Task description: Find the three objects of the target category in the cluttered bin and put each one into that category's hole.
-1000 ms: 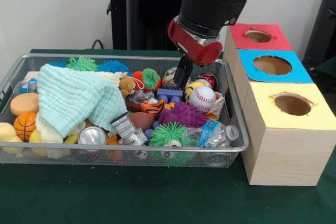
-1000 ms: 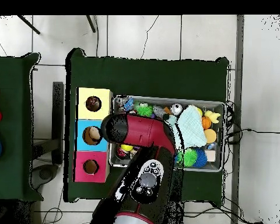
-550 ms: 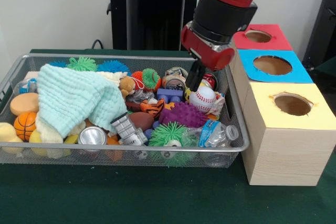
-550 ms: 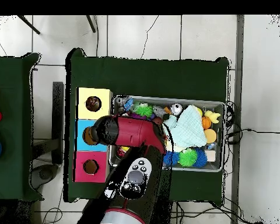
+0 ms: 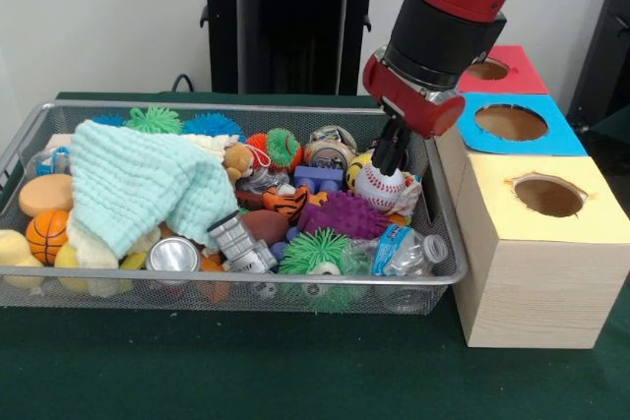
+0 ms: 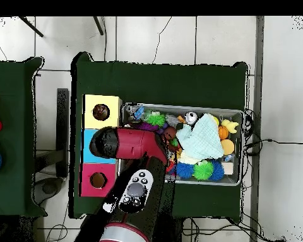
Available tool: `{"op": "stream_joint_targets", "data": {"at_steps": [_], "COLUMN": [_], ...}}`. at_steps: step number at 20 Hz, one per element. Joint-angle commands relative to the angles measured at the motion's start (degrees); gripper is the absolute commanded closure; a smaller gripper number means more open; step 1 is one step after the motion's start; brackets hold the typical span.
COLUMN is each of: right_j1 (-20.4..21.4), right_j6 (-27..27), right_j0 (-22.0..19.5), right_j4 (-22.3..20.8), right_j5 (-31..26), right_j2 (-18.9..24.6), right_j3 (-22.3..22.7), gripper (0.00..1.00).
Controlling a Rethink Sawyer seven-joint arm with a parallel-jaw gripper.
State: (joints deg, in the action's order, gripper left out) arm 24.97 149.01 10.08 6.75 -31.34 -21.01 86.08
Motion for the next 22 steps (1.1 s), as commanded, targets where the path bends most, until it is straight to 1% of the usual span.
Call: {"op": "stream_joint_targets", "data": {"at_steps": [1, 3, 5, 6, 8, 9, 11, 12, 14, 15, 16, 17, 19, 21, 22], "right_j1": [-4.19, -3.96, -6.73, -8.75, -14.39, -16.06, -16.25, -15.44, -12.42, -10.58, -8.39, -6.65, -3.75, -2.36, -1.5], "right_j6": [-0.69, -0.94, -0.9, -0.77, -0.4, 0.53, 1.63, 1.59, 1.01, 2.01, 2.89, 4.91, 7.31, 8.11, 7.83], "right_j0": [-3.48, -3.45, -3.87, -3.98, -4.87, -4.43, -3.92, -3.88, -4.09, -3.31, -3.14, -2.5, -2.54, -2.24, -2.3], "right_j4": [-2.06, -2.55, -2.96, -3.11, -2.41, -2.13, -1.31, -1.12, -0.6, -0.14, 0.86, 2.16, 3.83, 4.15, 4.34], "right_j5": [4.45, 3.12, 3.32, 3.77, 5.92, 7.07, 7.17, 7.05, 5.53, 4.88, 3.96, 3.83, 6.55, 7.22, 6.02], "right_j2": [8.12, 7.62, 7.15, 6.85, 7.52, 7.02, 7.21, 7.68, 9.13, 8.87, 9.57, 9.73, 11.33, 11.23, 11.07], "right_j3": [0.5, 0.57, -1.98, -4.16, -9.87, -11.6, -11.79, -11.02, -7.86, -5.76, -3.04, -0.62, 3.75, 5.06, 5.16], "gripper": [1.0, 1.0, 1.0, 1.0, 1.0, 1.0, 1.0, 1.0, 1.0, 1.0, 1.0, 1.0, 1.0, 1.0, 1.0]}}
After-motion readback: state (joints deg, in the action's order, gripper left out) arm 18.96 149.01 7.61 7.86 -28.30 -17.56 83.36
